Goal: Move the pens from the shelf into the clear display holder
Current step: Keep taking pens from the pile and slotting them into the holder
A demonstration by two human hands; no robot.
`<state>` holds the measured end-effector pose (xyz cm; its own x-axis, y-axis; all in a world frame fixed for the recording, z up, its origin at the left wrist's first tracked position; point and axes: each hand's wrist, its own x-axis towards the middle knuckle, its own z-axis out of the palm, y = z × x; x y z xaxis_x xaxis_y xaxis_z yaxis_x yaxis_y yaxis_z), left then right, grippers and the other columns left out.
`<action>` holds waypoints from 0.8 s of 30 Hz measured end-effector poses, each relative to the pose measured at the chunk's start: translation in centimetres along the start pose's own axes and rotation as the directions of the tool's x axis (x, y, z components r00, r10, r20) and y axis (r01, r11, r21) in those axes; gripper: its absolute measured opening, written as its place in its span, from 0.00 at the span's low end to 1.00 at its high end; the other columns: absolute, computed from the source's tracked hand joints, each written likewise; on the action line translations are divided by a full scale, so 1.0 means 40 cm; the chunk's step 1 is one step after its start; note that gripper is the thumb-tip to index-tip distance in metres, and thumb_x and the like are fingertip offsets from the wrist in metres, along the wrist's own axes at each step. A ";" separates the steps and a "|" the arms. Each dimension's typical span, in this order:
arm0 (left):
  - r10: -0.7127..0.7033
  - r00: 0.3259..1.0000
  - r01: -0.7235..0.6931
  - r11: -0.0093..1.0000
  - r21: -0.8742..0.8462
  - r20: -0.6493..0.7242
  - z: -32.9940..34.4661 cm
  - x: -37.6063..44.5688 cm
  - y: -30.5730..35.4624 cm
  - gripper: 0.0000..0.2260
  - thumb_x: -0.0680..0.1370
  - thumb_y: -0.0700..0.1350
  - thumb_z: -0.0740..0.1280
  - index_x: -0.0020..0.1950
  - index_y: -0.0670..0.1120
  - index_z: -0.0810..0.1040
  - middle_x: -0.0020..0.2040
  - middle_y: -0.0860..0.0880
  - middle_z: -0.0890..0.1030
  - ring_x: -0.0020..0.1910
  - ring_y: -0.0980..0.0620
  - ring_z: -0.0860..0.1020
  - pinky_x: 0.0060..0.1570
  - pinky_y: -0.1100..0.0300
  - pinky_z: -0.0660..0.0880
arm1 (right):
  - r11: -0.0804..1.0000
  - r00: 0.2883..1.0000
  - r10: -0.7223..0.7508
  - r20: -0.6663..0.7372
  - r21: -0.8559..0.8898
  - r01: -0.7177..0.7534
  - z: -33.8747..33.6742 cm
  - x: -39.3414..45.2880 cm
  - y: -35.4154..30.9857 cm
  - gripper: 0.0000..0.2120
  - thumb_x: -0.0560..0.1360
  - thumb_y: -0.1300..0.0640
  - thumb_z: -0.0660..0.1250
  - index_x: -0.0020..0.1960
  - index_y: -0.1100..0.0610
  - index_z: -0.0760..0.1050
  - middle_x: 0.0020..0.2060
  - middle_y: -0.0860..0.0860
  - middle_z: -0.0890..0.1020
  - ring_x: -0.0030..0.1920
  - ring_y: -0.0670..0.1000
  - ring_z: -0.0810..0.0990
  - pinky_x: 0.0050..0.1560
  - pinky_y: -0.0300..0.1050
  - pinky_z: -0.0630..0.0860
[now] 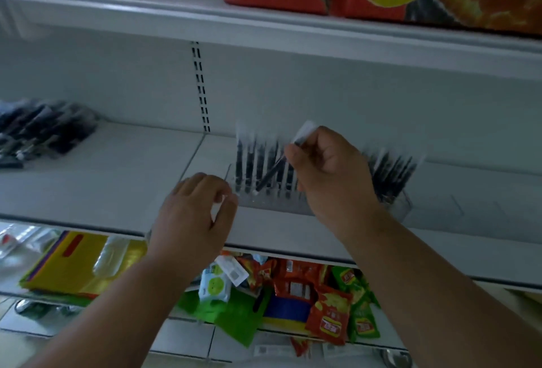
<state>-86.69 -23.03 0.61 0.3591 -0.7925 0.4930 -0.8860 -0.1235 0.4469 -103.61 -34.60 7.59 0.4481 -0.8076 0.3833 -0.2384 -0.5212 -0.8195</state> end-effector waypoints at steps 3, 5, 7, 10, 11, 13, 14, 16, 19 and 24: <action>0.125 0.991 -0.128 0.986 0.102 0.039 -0.004 0.016 -0.070 0.16 0.78 0.54 0.59 0.57 0.48 0.80 0.55 0.51 0.78 0.56 0.48 0.73 0.56 0.52 0.70 | 0.980 0.993 -0.111 -0.048 -0.169 0.102 0.065 0.014 -0.037 0.12 0.79 0.54 0.67 0.38 0.50 0.68 0.27 0.46 0.70 0.29 0.44 0.70 0.29 0.30 0.65; 0.197 0.975 -0.208 0.972 0.108 0.106 -0.004 0.019 -0.101 0.19 0.78 0.55 0.59 0.61 0.47 0.79 0.61 0.51 0.78 0.60 0.47 0.72 0.59 0.50 0.69 | 0.957 0.984 -0.162 -0.069 -0.254 0.140 0.103 0.022 -0.050 0.11 0.79 0.53 0.67 0.40 0.51 0.68 0.27 0.45 0.69 0.29 0.44 0.69 0.29 0.30 0.64; 0.255 0.953 -0.272 0.958 0.094 0.161 -0.006 0.024 -0.126 0.21 0.78 0.55 0.58 0.65 0.47 0.78 0.63 0.51 0.77 0.62 0.48 0.72 0.60 0.50 0.70 | 0.939 0.982 -0.169 -0.081 -0.317 0.136 0.136 0.026 -0.058 0.11 0.79 0.53 0.66 0.41 0.53 0.68 0.28 0.43 0.68 0.29 0.43 0.69 0.30 0.34 0.64; 0.310 0.931 -0.328 0.942 0.068 0.192 -0.007 0.035 -0.149 0.23 0.78 0.55 0.58 0.68 0.46 0.76 0.64 0.51 0.77 0.62 0.49 0.71 0.60 0.51 0.69 | 0.921 0.987 -0.142 -0.072 -0.374 0.105 0.168 0.025 -0.070 0.10 0.79 0.53 0.66 0.42 0.53 0.69 0.29 0.42 0.67 0.30 0.41 0.68 0.31 0.35 0.64; 0.328 0.924 -0.346 0.936 0.063 0.197 -0.005 0.038 -0.154 0.23 0.78 0.55 0.58 0.68 0.46 0.76 0.64 0.51 0.77 0.62 0.49 0.71 0.60 0.52 0.69 | 0.914 0.991 -0.121 -0.063 -0.397 0.086 0.175 0.024 -0.075 0.09 0.80 0.53 0.65 0.42 0.53 0.70 0.29 0.41 0.68 0.31 0.40 0.68 0.31 0.36 0.64; 0.361 0.910 -0.379 0.924 0.055 0.204 -0.001 0.044 -0.163 0.23 0.77 0.55 0.58 0.68 0.46 0.76 0.65 0.51 0.77 0.62 0.49 0.72 0.60 0.52 0.70 | 0.886 0.998 -0.059 -0.035 -0.462 0.036 0.187 0.023 -0.082 0.09 0.80 0.52 0.65 0.43 0.53 0.70 0.31 0.42 0.69 0.31 0.40 0.68 0.32 0.39 0.65; 0.373 0.905 -0.391 0.919 0.050 0.206 0.000 0.048 -0.167 0.23 0.77 0.54 0.58 0.67 0.46 0.76 0.64 0.51 0.77 0.61 0.48 0.72 0.60 0.51 0.70 | 0.866 1.000 -0.021 -0.017 -0.500 0.009 0.192 0.023 -0.084 0.10 0.80 0.51 0.64 0.43 0.53 0.70 0.31 0.42 0.69 0.31 0.41 0.68 0.32 0.41 0.65; 0.391 0.897 -0.406 0.913 0.037 0.207 0.003 0.058 -0.172 0.22 0.76 0.53 0.59 0.66 0.46 0.77 0.63 0.51 0.78 0.59 0.47 0.74 0.57 0.51 0.72 | 0.828 0.999 0.051 0.008 -0.560 -0.038 0.205 0.023 -0.085 0.11 0.81 0.50 0.63 0.43 0.53 0.69 0.31 0.44 0.70 0.31 0.42 0.68 0.33 0.43 0.64; 0.398 0.892 -0.411 0.912 0.016 0.214 0.001 0.070 -0.171 0.21 0.75 0.53 0.59 0.63 0.46 0.79 0.60 0.51 0.79 0.56 0.47 0.75 0.54 0.51 0.73 | 0.803 0.997 0.074 -0.009 -0.592 -0.065 0.221 0.024 -0.082 0.11 0.81 0.49 0.63 0.42 0.52 0.68 0.30 0.44 0.68 0.30 0.41 0.66 0.31 0.41 0.61; 0.403 0.884 -0.416 0.909 0.007 0.238 -0.002 0.072 -0.174 0.22 0.74 0.54 0.59 0.63 0.46 0.78 0.59 0.51 0.79 0.54 0.47 0.76 0.52 0.50 0.75 | 0.797 0.998 0.055 -0.033 -0.601 -0.064 0.246 0.033 -0.082 0.11 0.81 0.51 0.63 0.42 0.52 0.67 0.29 0.42 0.66 0.30 0.41 0.65 0.35 0.41 0.62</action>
<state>-79.48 -24.42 -1.01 -0.1094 -0.8924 0.4377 -0.9571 0.2134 0.1959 -93.76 -31.26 6.60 0.4055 -0.8438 0.3516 -0.7365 -0.5294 -0.4210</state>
